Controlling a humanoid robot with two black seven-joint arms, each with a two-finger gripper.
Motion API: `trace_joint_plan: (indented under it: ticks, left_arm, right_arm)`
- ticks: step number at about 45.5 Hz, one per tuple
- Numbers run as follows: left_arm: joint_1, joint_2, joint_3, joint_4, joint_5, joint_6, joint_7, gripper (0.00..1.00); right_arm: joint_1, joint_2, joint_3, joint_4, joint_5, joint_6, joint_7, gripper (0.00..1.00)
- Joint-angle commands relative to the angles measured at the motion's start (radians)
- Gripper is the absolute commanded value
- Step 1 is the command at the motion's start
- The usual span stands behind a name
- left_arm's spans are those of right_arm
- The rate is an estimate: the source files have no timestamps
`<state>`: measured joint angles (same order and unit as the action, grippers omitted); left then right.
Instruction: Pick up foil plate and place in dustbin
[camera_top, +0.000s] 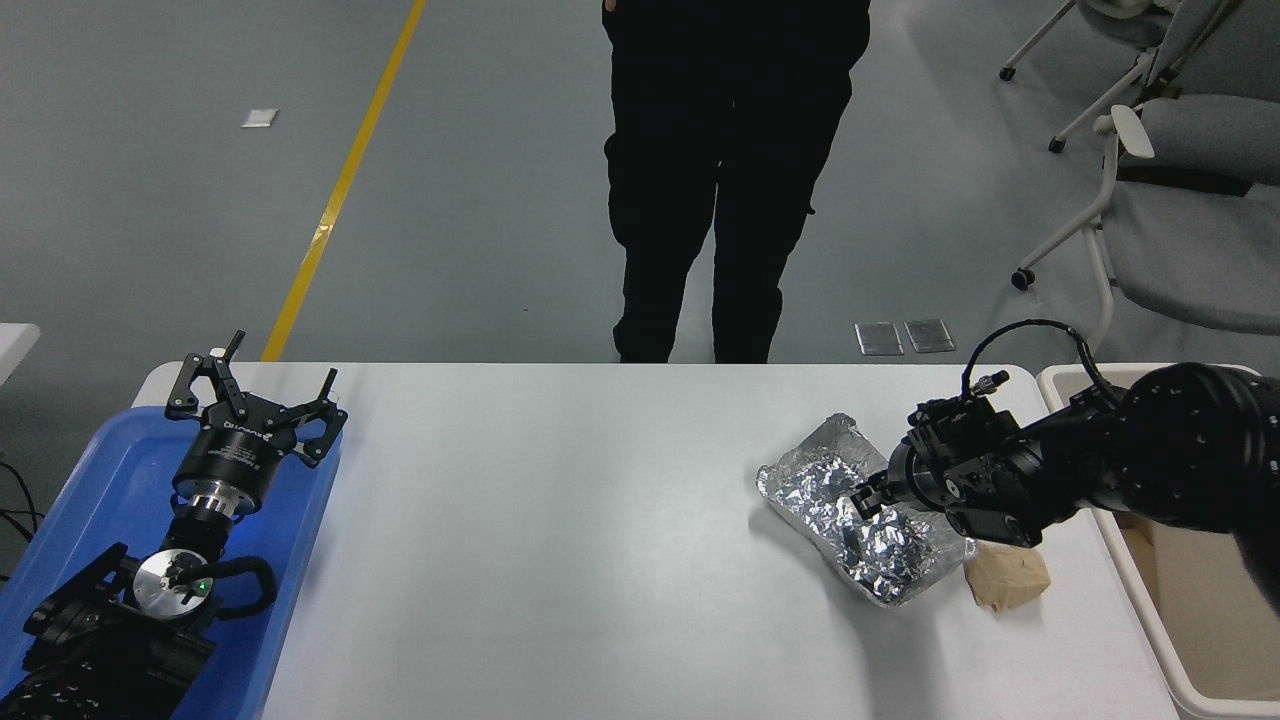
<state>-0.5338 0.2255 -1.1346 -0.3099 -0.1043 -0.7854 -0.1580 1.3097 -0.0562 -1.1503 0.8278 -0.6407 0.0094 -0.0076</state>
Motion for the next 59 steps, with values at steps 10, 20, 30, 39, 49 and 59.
trace_joint_plan:
  ticks: [10, 20, 30, 39, 49, 59]
  left_arm:
    - [0.000, 0.000, -0.001, 0.000, 0.000, 0.000, 0.000, 0.99]
    - [0.000, 0.000, -0.001, 0.000, 0.000, 0.000, 0.000, 0.99]
    - [0.000, 0.000, -0.001, 0.000, 0.000, 0.000, 0.000, 0.99]
    - [0.000, 0.000, -0.001, 0.000, 0.000, 0.000, 0.000, 0.99]
    - [0.000, 0.000, -0.001, 0.000, 0.000, 0.000, 0.000, 0.99]
    - [0.000, 0.000, 0.001, 0.000, 0.000, 0.000, 0.000, 0.99]
  right_arm:
    - [-0.139, 0.032, -0.037, -0.141, -0.001, -0.003, 0.000, 0.74]
    - [-0.145, 0.033, -0.025, -0.142, 0.004, -0.005, 0.000, 0.57]
    - [-0.150, 0.027, -0.031, -0.133, 0.125, 0.014, -0.005, 0.04]
    - [-0.144, 0.024, -0.031, -0.107, 0.167, 0.030, -0.005, 0.00]
    - [-0.127, 0.012, -0.020, -0.061, 0.274, 0.034, 0.000, 0.00]
    - [-0.024, -0.057, 0.006, 0.054, 0.360, 0.037, 0.006, 0.00]
